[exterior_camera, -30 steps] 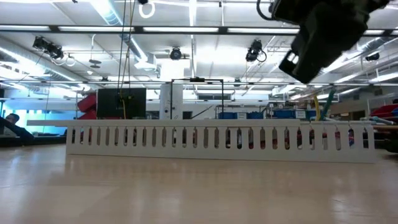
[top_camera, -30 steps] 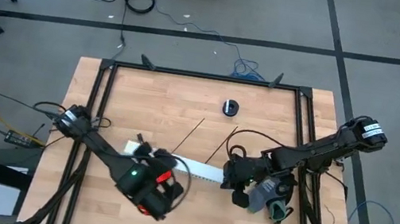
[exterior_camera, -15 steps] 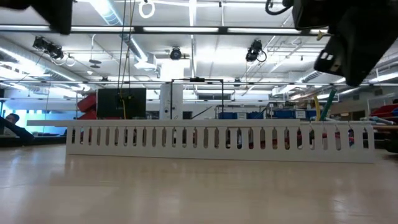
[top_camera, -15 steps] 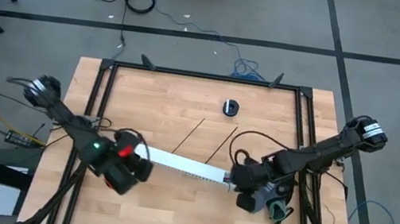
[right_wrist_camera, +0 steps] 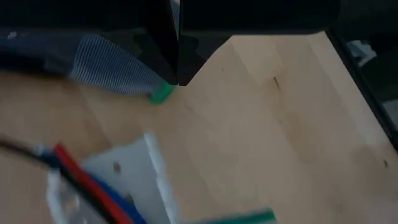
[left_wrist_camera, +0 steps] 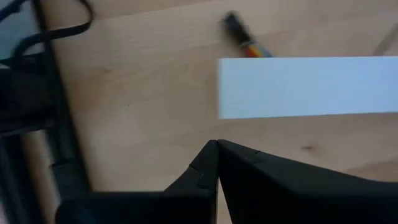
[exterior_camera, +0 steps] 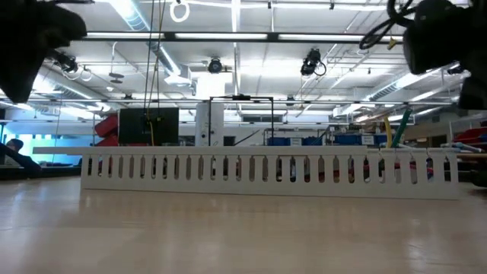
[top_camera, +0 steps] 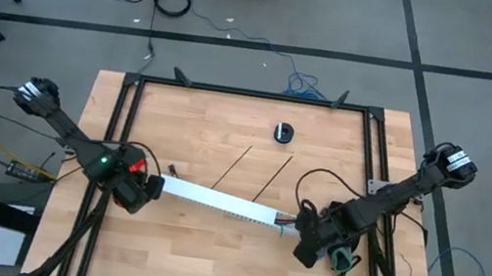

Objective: Ziptie cables
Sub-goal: Close the white cable duct

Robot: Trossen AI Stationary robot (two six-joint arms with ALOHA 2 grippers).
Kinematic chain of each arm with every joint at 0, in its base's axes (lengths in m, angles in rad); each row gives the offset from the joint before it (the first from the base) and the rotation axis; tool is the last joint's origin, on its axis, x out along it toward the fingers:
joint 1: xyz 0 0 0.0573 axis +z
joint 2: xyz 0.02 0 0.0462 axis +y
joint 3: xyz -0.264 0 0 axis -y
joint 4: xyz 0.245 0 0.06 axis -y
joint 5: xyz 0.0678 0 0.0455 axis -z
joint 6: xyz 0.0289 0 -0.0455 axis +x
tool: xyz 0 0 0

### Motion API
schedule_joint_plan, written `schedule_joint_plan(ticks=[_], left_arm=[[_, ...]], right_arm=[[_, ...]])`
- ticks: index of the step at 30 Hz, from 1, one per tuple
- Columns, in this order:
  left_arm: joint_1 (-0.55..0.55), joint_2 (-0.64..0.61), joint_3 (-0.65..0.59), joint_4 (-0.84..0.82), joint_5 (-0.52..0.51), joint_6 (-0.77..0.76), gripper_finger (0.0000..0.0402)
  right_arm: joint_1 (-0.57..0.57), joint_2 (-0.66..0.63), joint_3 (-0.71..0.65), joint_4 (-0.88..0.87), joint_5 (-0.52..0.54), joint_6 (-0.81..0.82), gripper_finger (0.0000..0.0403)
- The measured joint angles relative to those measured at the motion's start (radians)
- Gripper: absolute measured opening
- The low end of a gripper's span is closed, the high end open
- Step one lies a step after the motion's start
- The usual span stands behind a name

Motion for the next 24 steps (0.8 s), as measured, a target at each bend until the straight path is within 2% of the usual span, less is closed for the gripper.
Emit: schedule_joint_plan(ticks=[4,10,18,24], left_arm=[[0.015,-0.002,-0.052,0.037,0.022,0.005,0.0],[0.041,-0.001,-0.131,0.104,0.027,0.008,0.0],[0.117,-0.001,-0.239,0.219,0.019,0.033,0.0],[0.199,0.002,-0.271,0.307,-0.005,0.15,0.0]], right_arm=[[0.033,0.0,-0.02,0.001,0.029,0.105,0.0],[0.02,-0.001,-0.02,0.0,0.069,0.127,0.0],[0.006,-0.001,-0.109,0.066,0.035,0.132,0.0],[0.005,-0.001,-0.182,0.178,0.015,0.147,0.0]])
